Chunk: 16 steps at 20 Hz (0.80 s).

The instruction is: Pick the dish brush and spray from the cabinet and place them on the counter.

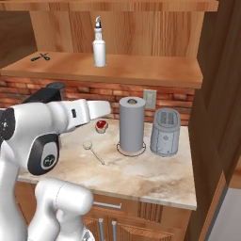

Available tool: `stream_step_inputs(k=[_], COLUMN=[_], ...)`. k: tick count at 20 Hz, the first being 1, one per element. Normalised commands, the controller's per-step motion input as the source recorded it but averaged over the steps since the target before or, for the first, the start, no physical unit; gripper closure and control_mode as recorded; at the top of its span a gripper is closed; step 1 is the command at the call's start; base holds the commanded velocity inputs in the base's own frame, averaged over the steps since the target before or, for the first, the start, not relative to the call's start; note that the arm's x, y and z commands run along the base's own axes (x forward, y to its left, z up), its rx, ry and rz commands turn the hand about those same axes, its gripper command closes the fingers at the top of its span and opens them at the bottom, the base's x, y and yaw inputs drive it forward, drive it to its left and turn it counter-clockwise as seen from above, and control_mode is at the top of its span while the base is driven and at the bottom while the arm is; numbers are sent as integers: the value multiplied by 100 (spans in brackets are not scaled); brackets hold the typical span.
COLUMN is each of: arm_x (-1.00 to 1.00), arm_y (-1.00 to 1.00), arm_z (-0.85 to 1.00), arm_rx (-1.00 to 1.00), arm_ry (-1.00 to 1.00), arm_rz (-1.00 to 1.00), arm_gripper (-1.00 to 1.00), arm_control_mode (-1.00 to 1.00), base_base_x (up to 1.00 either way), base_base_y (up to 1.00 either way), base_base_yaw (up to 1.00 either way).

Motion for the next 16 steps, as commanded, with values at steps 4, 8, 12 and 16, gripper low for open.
stream_step_inputs(k=[4, 8, 12, 16], arm_x=[-43, -40, -43, -44], arm_y=[8, 11, 13, 17], arm_z=[34, 42, 44, 39], arm_rx=[22, 20, 17, 16], arm_ry=[-28, -27, -23, -22], arm_rz=[1, 1, 0, 0], arm_gripper=[-100, -100, -100, -100], arm_control_mode=[-100, -100, -100, -100], base_base_x=[0, 0, 0, 0], base_base_y=[0, 0, 0, 0], base_base_yaw=[0, 0, 0, 0])
